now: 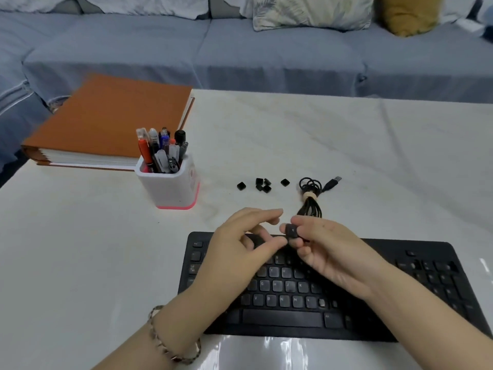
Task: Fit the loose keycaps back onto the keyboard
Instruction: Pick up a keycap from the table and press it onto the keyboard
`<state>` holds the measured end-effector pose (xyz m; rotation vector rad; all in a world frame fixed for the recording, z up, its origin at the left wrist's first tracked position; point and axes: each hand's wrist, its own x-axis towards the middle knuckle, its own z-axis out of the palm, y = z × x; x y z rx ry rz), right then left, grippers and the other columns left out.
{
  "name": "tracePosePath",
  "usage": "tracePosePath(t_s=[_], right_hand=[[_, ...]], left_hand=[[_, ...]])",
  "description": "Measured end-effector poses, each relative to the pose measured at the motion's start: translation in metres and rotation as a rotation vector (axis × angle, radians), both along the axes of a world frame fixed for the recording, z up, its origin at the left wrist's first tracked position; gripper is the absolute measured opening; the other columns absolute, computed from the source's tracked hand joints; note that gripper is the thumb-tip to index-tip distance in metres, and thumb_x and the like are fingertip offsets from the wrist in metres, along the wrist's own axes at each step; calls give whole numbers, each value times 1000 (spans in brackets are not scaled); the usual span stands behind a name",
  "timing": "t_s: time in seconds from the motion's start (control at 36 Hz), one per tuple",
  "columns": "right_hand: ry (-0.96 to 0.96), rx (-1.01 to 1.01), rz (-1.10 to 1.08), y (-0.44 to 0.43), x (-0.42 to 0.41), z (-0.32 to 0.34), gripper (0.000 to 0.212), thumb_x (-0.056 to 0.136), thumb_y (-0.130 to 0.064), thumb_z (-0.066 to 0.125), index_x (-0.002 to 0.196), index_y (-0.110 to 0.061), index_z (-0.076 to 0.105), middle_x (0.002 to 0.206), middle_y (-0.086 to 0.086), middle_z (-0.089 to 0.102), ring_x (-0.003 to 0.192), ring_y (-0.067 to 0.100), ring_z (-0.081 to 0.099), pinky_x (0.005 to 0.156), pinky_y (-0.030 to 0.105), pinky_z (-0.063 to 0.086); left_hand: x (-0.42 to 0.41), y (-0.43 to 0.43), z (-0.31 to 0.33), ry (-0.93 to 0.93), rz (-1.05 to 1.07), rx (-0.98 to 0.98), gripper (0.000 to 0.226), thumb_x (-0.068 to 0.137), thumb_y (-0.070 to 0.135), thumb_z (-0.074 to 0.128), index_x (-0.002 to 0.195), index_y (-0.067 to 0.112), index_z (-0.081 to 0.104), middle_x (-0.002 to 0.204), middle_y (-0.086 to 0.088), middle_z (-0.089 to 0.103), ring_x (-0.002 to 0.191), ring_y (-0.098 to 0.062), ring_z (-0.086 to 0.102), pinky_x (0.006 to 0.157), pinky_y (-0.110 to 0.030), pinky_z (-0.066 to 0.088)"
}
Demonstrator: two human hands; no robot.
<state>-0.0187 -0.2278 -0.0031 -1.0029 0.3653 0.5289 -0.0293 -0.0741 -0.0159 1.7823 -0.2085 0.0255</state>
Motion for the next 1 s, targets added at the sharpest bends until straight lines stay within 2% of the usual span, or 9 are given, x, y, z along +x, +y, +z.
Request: tracePosePath(t_s=[0.11,0.28,0.42,0.58,0.64,0.72,0.89,0.94,1.0], right_hand=[[-34,-53,8,-12,-13,3,15,81,7,51,82,-2,62,69,11,71,46,6,56,41,12,45],[-132,-239,91,-21,-27,6,23,74,-1,61,96,3,65,68,8,66,48,4,53,46,11,46],[-213,-336,85,-25,-36,10,14,75,3,62,86,-4,66,55,4,65,43,5,53,45,13,45],[-212,-347,87,-28,-42,7,13,74,-2,63,86,-6,67,58,5,68,47,8,57,48,13,48],[-184,-309,65,-32,-43,5,14,77,-1,59,89,-4,66,66,6,71,54,8,61,50,13,49],[-148,-323,49,-42,-46,0,18,84,5,51,90,-3,66,77,6,74,59,6,61,52,14,50],[-200,-744,15,-88,-56,-15,21,82,1,55,82,-14,69,64,1,64,50,4,47,50,9,39],[-234,-919,-73,-112,-60,-22,22,82,-2,57,78,-20,69,64,0,62,45,-2,47,48,4,36],[-270,-1102,-174,-139,-66,-31,22,83,-5,57,76,-23,67,68,2,62,50,-3,52,51,2,37]], left_hand=[[-3,-10,0,-40,-64,-17,30,69,8,76,86,32,72,88,8,63,63,-1,57,50,-14,39],[-11,-16,-2,-136,-137,-9,24,67,21,70,90,29,71,87,3,60,66,-5,57,40,-27,34],[-15,-17,-2,-147,-167,23,21,65,20,72,86,25,72,88,8,61,67,-5,58,44,-16,37],[-19,-18,-9,-146,-148,-6,18,64,24,73,82,26,71,87,6,64,65,-6,58,45,-16,38],[-20,-19,-12,-104,-124,-24,19,63,23,73,80,27,70,85,7,64,64,-6,58,45,-19,40],[-21,-21,-18,74,-86,-92,22,59,18,77,77,25,68,75,8,64,53,-9,54,50,-20,46],[-26,-44,-33,234,-137,-37,30,70,-2,72,72,27,66,65,13,64,44,-9,52,53,-14,46],[-29,-57,-37,205,-206,38,35,72,0,71,78,34,67,70,11,63,51,-11,54,58,-15,49],[-34,-72,-39,125,-296,138,37,73,1,71,85,36,69,76,9,62,65,-8,57,65,-13,49]])
